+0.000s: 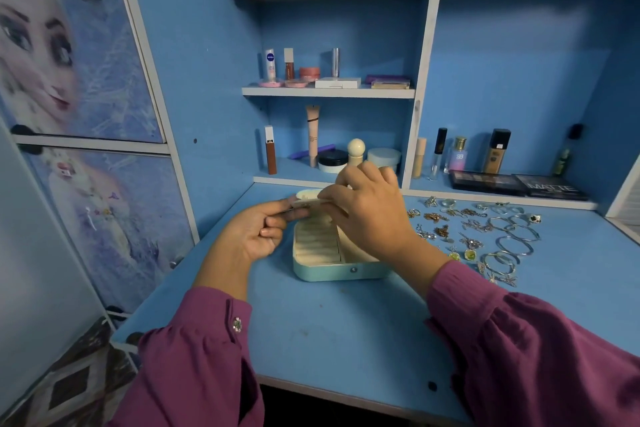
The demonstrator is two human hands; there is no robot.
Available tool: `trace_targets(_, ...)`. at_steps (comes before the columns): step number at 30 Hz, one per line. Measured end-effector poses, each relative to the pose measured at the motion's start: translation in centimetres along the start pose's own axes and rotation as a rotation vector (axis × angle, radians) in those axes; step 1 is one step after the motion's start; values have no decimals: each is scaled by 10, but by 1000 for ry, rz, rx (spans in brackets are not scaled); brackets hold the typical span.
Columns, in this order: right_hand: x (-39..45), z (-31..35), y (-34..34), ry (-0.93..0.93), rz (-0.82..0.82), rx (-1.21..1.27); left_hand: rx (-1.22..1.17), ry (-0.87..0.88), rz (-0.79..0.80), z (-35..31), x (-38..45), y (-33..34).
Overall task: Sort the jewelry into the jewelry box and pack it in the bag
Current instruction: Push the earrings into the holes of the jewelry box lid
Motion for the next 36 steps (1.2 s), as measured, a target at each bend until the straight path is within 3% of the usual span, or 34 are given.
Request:
trace_targets(4,-18,-37,-4,83,156,54,50,-41,26,2,-4,2)
trace_targets(10,-65,-122,11,433,480,281,168,-58,22,4,-7,3)
trace_targets(15,-93,-150,20,648,706,437,269,13,7,-3,-7,2)
trace_targets(22,-102,-135,29,548,910,326,379,64,11,-7,-8,1)
trace_targets(27,-97,-123,30,414,919,259,467,100,-11,-10,-11,4)
trace_targets(36,-99,-119,34,391,903,207,484,96,-23,-11,-13,5)
Point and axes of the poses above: each hand's wrist, its own x-axis towards the middle knuckle, its own y-axis out of the palm, z = x × y, the point moved 10 cm from there along x, towards the middle knuckle, and after that the axes turned 5 degrees about z, right-handed, at the moved point
